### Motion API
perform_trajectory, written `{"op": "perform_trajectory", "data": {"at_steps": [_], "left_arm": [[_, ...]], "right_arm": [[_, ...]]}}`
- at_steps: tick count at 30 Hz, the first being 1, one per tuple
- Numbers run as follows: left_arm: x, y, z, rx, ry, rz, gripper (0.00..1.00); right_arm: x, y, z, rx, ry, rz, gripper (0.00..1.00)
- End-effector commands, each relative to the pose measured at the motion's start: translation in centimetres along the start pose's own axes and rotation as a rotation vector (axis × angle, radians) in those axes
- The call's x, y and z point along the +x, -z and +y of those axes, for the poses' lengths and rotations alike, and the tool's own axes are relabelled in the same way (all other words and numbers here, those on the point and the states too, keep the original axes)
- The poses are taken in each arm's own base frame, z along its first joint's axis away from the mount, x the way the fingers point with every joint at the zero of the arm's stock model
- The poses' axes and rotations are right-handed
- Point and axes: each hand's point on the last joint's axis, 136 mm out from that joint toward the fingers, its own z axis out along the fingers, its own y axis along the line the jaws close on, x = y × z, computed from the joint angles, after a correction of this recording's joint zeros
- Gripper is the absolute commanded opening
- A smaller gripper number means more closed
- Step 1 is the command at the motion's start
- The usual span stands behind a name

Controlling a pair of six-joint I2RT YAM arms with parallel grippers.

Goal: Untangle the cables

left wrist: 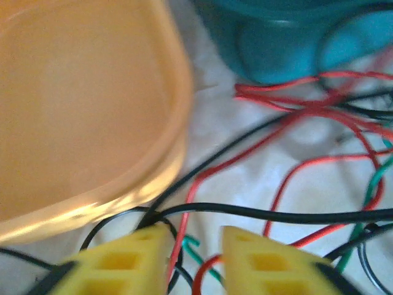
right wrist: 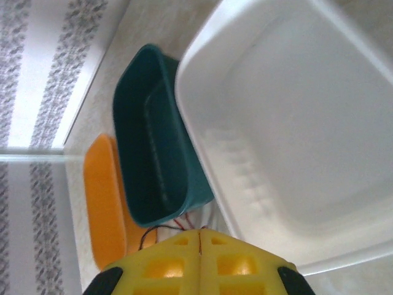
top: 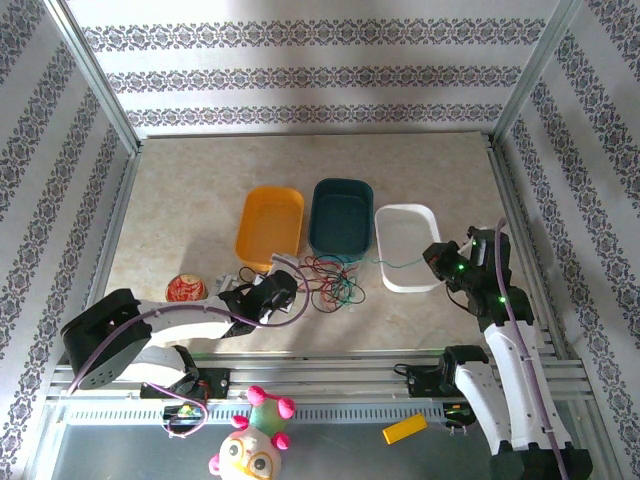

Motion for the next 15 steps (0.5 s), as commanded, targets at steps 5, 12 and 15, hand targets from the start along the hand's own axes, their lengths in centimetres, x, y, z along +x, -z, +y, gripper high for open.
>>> {"op": "perform_trajectory", "data": {"at_steps": [5, 12, 15], "left_arm": [[-7.0, 3.3, -4.6, 0.261, -0.128, -0.147, 0.73], [-8.3, 3.1, -8.1, 0.372, -0.191, -0.144, 0.78], [-8.2, 2.1, -8.9, 0.381, -0.201, -0.135, 0.75]], "right_arm": [[2.1, -0.6, 3.1, -0.134, 0.116, 0.045, 0.0], [3.7, -1.2, 5.7, -0.221, 0.19, 0.087, 0.0], [4.2, -1.4, 6.5, -0.226, 0.215, 0.098, 0.0]]}}
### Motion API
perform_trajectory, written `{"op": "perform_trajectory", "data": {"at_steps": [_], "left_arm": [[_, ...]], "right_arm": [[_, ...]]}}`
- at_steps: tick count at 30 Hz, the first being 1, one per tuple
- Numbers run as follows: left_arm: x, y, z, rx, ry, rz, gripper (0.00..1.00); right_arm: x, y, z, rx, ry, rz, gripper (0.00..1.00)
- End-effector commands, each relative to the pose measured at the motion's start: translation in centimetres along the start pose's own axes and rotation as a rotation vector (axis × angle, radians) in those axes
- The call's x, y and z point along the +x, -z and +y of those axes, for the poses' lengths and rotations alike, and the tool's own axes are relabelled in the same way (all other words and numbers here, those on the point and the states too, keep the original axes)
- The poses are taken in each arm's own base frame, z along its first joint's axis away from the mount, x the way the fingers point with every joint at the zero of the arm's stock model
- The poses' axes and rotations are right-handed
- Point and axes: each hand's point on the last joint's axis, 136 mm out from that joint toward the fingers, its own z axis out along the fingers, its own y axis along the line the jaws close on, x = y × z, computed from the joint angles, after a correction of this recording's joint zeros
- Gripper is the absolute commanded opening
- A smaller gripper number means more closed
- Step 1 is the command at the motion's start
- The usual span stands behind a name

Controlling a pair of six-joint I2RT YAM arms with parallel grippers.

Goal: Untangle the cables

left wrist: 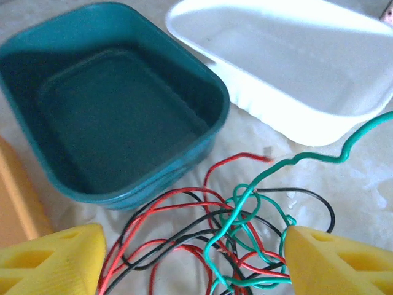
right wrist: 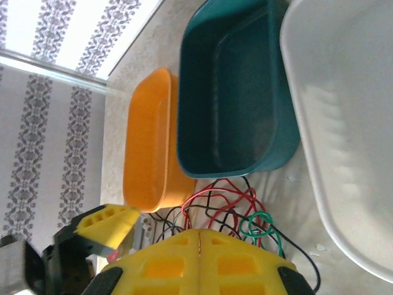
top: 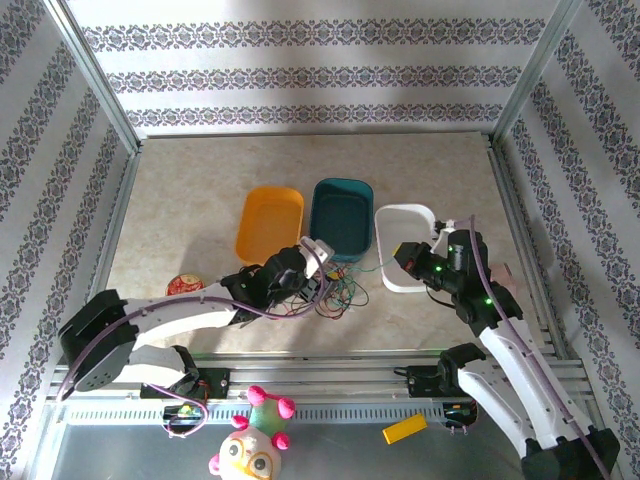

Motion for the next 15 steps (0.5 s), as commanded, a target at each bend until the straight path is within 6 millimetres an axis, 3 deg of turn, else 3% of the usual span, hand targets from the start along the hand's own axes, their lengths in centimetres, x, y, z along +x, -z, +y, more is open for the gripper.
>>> {"op": "perform_trajectory", "data": {"at_steps": [1, 4, 8, 15], "left_arm": [[0.2, -1.2, -1.4, 0.05, -0.045, 0.012, 0.74], [0.7, -2.4, -0.6, -0.005, -0.055, 0.027, 0.69], [0.8, -3.3, 2.1, -0.176, -0.042, 0.008, 0.47], [-2.2, -3.0, 1.3, -0.123, 0.043, -0.11, 0.03]], "right_arm": [[-0.9, -0.2, 1.8, -0.042, 0.043, -0.039, 0.0], [-1.0, -0.4, 2.5, -0.068, 0.042, -0.038, 0.0], [-1.2, -0.1, 3.5, -0.1, 0.054, -0.04, 0.0], [-0.3, -0.5, 2.8, -0.078, 0.061, -0.006, 0.0]]}}
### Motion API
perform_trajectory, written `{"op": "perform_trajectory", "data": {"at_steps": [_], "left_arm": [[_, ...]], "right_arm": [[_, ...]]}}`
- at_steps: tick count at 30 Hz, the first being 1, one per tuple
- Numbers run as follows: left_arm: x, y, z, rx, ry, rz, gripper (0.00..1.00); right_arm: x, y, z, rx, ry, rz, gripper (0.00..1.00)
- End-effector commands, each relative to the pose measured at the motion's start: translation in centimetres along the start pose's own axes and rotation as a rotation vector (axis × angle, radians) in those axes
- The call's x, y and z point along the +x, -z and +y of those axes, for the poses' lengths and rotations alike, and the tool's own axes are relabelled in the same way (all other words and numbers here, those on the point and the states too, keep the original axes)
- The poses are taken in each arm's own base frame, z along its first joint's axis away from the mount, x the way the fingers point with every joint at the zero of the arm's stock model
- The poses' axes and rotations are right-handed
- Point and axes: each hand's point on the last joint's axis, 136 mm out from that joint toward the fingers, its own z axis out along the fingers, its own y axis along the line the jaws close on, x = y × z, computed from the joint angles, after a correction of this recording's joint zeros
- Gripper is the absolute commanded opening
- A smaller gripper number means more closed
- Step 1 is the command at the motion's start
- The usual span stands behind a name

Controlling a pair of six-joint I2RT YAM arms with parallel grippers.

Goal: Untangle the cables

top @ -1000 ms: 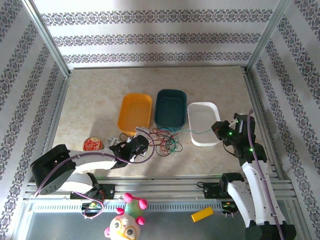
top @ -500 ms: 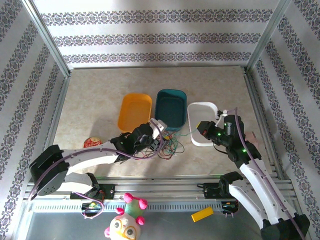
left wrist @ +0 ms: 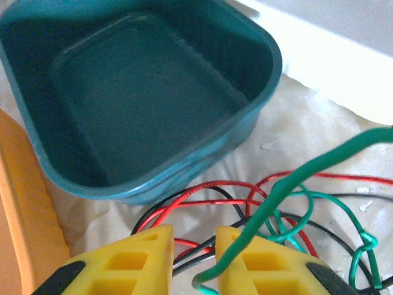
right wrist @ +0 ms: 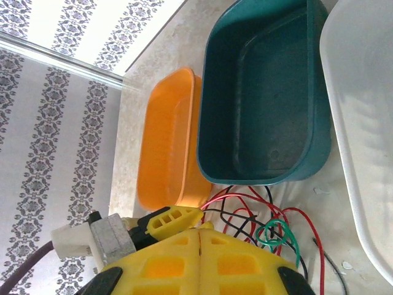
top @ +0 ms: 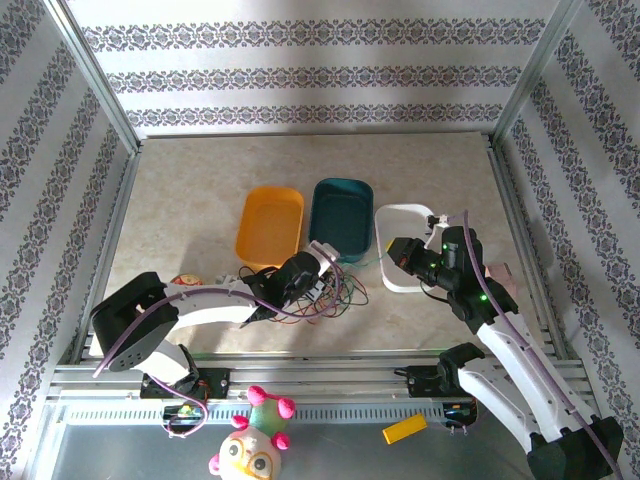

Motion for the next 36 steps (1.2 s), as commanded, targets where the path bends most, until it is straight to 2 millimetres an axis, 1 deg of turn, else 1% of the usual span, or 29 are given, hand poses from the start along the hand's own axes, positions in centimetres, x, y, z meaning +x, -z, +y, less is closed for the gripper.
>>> {"op": "perform_trajectory", "data": {"at_steps": [1, 2, 3, 5, 6, 8, 9, 13, 16, 19, 21, 24, 28, 32, 36], "left_arm": [[-4.8, 1.0, 0.0, 0.006, 0.094, -0.153, 0.0], [-5.3, 1.3, 0.2, 0.004, 0.117, -0.168, 0.0], [-5.7, 1.7, 0.4, 0.002, 0.139, -0.183, 0.0], [-6.4, 2.4, 0.6, 0.014, 0.169, -0.207, 0.0], [-6.7, 2.9, 0.6, 0.023, 0.181, -0.221, 0.0], [-7.2, 3.7, 0.6, 0.043, 0.201, -0.246, 0.0], [-7.4, 4.0, 0.5, 0.054, 0.2, -0.252, 0.0], [-6.8, 4.3, 0.6, 0.054, 0.187, -0.231, 0.0], [-6.3, 4.4, 0.4, 0.064, 0.184, -0.22, 0.0], [-5.9, 4.3, 0.2, 0.074, 0.189, -0.204, 0.0], [-5.7, 4.1, 0.1, 0.081, 0.193, -0.197, 0.0], [-5.9, 4.0, -0.3, 0.097, 0.198, -0.197, 0.0], [-6.2, 3.8, -0.9, 0.127, 0.194, -0.192, 0.0], [-6.0, 3.6, -1.2, 0.141, 0.19, -0.181, 0.0], [-5.8, 3.6, -1.5, 0.156, 0.198, -0.179, 0.0]], "right_arm": [[0.2, 0.0, 0.9, -0.02, 0.027, 0.005, 0.0], [0.5, -0.2, 0.7, -0.011, 0.029, 0.013, 0.0], [0.9, -0.4, 0.4, 0.0, 0.033, 0.018, 0.05], [1.6, -0.6, -0.1, 0.018, 0.041, 0.028, 0.38], [2.1, -0.8, -0.3, 0.027, 0.049, 0.037, 0.51], [2.8, -1.0, -0.6, 0.039, 0.059, 0.05, 0.66], [3.1, -1.2, -0.7, 0.045, 0.068, 0.056, 0.69], [4.0, -1.4, -0.2, 0.035, 0.11, 0.077, 0.71], [4.4, -1.5, 1.4, -0.014, 0.155, 0.091, 0.71], [4.6, -1.6, 3.8, -0.097, 0.2, 0.096, 0.68], [4.7, -1.6, 5.7, -0.173, 0.226, 0.1, 0.67], [4.7, -1.7, 7.5, -0.233, 0.246, 0.096, 0.67], [4.3, -2.2, 9.0, -0.254, 0.271, 0.078, 0.67], [3.6, -2.7, 10.2, -0.27, 0.282, 0.051, 0.67], [2.7, -2.9, 10.7, -0.265, 0.277, -0.003, 0.65]]}}
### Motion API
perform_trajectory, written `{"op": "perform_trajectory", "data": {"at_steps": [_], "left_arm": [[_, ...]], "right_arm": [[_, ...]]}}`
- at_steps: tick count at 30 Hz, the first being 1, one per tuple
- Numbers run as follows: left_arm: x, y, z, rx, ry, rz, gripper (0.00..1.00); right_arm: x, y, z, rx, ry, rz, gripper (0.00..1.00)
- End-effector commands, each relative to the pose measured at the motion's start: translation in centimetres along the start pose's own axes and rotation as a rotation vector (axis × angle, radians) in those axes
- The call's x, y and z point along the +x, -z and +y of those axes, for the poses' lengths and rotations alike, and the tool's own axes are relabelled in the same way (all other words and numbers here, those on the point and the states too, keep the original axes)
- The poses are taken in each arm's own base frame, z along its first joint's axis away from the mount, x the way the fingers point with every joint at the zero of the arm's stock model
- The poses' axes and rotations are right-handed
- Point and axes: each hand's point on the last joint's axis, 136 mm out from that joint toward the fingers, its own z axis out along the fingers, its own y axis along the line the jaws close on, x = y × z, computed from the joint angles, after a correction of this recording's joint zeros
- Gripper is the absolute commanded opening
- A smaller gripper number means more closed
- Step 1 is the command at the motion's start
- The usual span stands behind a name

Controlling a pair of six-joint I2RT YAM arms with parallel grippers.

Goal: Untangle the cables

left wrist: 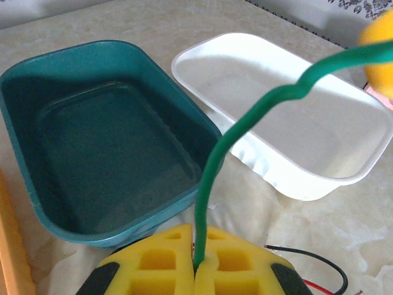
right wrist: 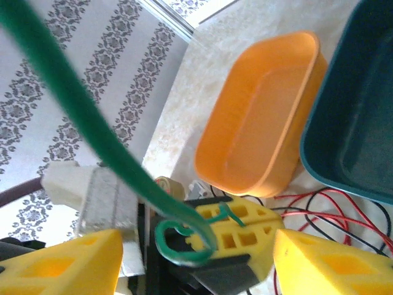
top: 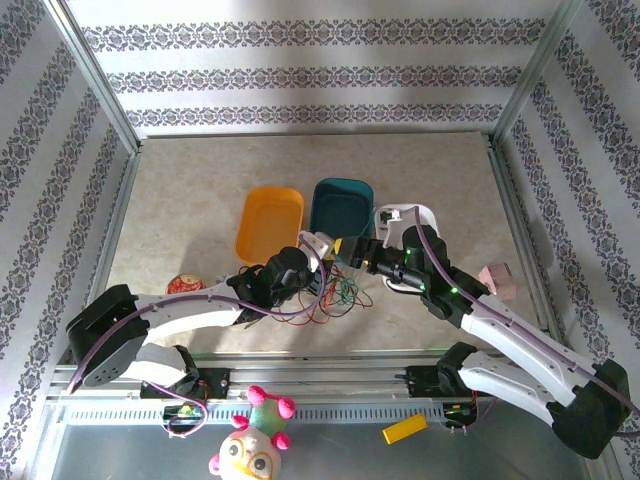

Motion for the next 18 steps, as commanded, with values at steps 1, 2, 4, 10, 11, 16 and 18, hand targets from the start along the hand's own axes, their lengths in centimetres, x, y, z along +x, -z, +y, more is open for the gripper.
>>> {"op": "perform_trajectory", "data": {"at_steps": [1, 2, 4, 10, 11, 16, 18], "left_arm": [[-0.7, 0.0, -0.7, 0.034, 0.032, -0.015, 0.0], [-0.7, 0.1, -0.7, 0.035, 0.032, -0.016, 0.0], [-0.8, 0.2, -0.7, 0.036, 0.036, -0.022, 0.0], [-0.9, 0.7, -0.5, 0.036, 0.037, -0.032, 0.0], [-0.8, 0.7, -0.5, 0.034, 0.035, -0.026, 0.07], [1.4, 0.6, -0.2, 0.029, 0.001, 0.04, 0.51], [2.7, 0.3, -0.3, 0.035, -0.006, 0.077, 0.58]], "right_arm": [[-2.7, 0.4, 1.7, -0.026, 0.032, -0.114, 0.63], [-3.0, 0.5, 1.5, -0.014, 0.029, -0.132, 0.59], [-3.2, 0.5, 1.0, 0.008, 0.024, -0.148, 0.46], [-2.6, -0.2, -1.0, 0.082, -0.013, -0.139, 0.0], [-2.5, -0.3, -1.2, 0.086, -0.022, -0.14, 0.0], [-2.6, 0.1, -0.9, 0.067, -0.034, -0.153, 0.0], [-2.6, 0.2, -0.7, 0.051, -0.035, -0.152, 0.0]]}}
